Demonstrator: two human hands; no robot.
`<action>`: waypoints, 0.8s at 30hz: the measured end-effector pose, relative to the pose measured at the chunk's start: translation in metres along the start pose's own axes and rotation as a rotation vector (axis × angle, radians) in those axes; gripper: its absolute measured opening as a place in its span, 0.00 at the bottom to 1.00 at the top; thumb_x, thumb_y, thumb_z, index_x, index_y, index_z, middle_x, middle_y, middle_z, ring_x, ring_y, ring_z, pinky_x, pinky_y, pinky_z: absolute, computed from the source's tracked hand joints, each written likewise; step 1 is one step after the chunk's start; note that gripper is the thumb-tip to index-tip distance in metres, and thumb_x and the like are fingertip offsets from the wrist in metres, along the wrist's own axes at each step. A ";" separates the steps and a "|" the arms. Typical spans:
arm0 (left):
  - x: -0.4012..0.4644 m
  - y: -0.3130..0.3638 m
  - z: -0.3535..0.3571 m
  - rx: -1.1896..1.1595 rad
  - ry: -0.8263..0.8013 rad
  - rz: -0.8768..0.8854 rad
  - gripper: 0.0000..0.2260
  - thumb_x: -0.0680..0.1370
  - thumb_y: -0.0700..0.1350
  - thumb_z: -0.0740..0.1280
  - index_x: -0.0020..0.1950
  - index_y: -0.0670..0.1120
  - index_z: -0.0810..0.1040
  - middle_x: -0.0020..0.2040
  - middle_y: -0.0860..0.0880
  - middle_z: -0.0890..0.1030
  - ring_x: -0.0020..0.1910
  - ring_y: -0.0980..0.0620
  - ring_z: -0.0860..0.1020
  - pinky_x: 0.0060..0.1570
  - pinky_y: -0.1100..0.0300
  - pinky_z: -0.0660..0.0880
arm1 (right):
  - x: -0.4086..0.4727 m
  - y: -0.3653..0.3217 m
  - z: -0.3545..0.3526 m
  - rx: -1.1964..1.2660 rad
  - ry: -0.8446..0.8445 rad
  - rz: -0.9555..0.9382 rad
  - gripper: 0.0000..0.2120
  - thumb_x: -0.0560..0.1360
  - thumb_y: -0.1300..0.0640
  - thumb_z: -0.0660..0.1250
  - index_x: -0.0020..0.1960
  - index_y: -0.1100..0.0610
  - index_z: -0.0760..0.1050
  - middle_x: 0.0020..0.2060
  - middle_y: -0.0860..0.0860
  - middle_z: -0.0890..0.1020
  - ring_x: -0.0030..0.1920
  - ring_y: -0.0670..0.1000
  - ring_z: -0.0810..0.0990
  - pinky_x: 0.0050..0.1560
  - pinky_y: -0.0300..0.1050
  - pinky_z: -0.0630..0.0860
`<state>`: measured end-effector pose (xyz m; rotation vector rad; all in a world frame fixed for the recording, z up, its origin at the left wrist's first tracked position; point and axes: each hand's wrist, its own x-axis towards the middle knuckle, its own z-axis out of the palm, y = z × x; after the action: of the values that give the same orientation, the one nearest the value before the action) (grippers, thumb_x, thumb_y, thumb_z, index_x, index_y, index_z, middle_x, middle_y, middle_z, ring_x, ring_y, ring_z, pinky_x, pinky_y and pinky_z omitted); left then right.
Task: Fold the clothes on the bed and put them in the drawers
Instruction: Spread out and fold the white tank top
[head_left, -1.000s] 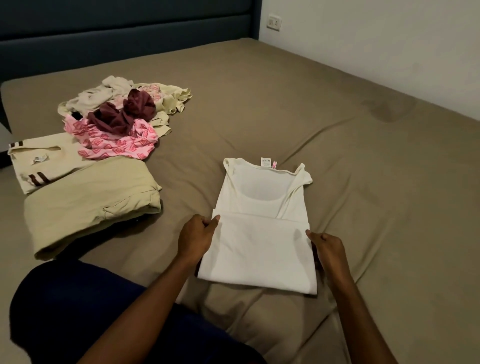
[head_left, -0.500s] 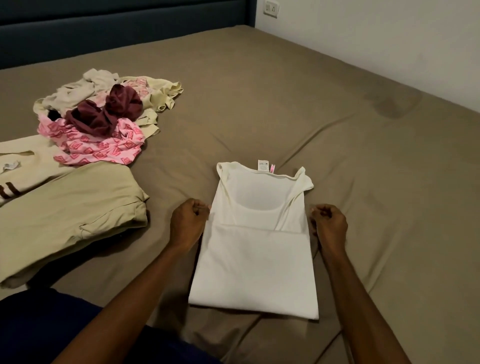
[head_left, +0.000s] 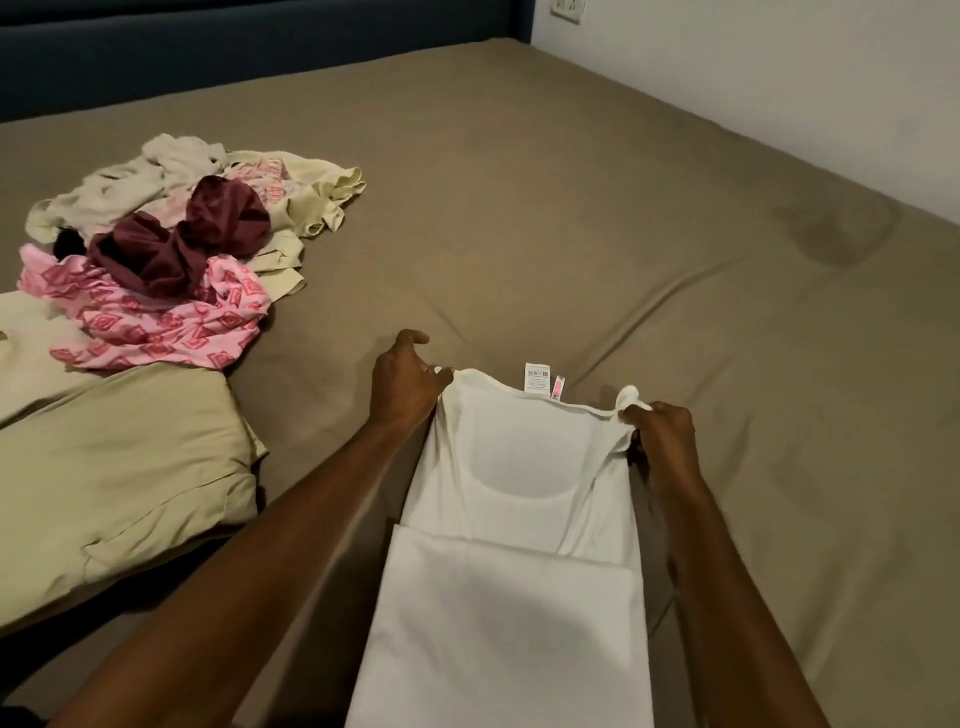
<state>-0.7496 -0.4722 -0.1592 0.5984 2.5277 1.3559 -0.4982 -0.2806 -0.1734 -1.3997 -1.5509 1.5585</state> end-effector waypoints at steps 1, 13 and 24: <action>0.000 0.005 -0.001 0.027 -0.020 0.030 0.20 0.70 0.42 0.77 0.60 0.45 0.78 0.31 0.54 0.80 0.40 0.50 0.82 0.48 0.57 0.77 | 0.000 -0.005 0.002 0.080 -0.017 0.027 0.14 0.70 0.57 0.73 0.35 0.54 0.67 0.28 0.52 0.66 0.28 0.51 0.62 0.30 0.43 0.60; -0.014 -0.030 0.017 -0.077 -0.127 0.431 0.11 0.77 0.39 0.68 0.58 0.46 0.83 0.56 0.51 0.86 0.57 0.54 0.83 0.55 0.56 0.81 | 0.002 0.038 0.014 -0.515 -0.067 -0.773 0.17 0.82 0.57 0.64 0.69 0.59 0.77 0.72 0.55 0.76 0.74 0.53 0.73 0.73 0.46 0.68; -0.011 -0.074 0.030 0.720 -0.295 0.789 0.28 0.86 0.61 0.49 0.84 0.52 0.55 0.84 0.51 0.52 0.83 0.51 0.53 0.79 0.48 0.56 | 0.009 0.066 0.032 -1.158 -0.165 -0.709 0.39 0.83 0.32 0.39 0.84 0.57 0.50 0.84 0.51 0.50 0.84 0.51 0.46 0.82 0.52 0.48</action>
<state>-0.7475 -0.4906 -0.2376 1.9063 2.5527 0.3497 -0.5107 -0.2979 -0.2444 -0.9335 -2.8323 0.2789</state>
